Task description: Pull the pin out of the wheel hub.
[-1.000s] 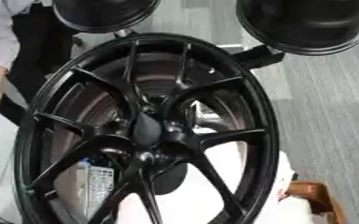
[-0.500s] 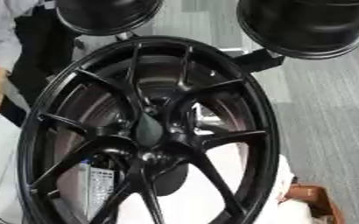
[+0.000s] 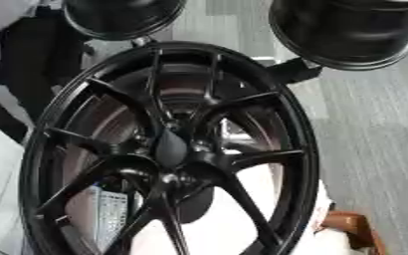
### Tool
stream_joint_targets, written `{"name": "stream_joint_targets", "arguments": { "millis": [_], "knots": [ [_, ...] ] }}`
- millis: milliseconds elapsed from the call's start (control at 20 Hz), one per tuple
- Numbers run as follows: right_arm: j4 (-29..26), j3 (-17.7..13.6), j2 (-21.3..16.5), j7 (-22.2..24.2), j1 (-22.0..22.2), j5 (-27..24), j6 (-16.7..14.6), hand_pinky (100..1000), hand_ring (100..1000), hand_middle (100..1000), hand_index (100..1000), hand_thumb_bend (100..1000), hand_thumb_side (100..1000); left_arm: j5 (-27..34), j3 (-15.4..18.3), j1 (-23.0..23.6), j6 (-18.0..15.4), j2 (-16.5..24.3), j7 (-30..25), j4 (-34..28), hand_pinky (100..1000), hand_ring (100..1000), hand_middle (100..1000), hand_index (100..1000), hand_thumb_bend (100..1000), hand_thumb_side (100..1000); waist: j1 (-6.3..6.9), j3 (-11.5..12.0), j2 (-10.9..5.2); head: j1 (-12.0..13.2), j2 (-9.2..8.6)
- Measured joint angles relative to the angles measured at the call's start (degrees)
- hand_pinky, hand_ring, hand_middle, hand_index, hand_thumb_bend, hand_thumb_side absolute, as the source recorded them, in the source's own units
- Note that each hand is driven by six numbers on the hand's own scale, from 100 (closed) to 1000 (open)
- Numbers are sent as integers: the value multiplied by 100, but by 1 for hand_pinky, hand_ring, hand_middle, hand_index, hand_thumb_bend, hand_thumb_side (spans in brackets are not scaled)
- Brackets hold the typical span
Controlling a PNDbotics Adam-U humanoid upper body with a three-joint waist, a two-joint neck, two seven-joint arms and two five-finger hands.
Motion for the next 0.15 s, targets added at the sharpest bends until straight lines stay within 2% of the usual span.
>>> {"name": "stream_joint_targets", "arguments": {
  "millis": [150],
  "knots": [
    [0,-12,14,-8,-23,9,-13,893,787,728,797,100,421,122,15,100,79,-378,253,-285,885,808,757,832,120,805,-28,6,1,40,-17]
  ]
}}
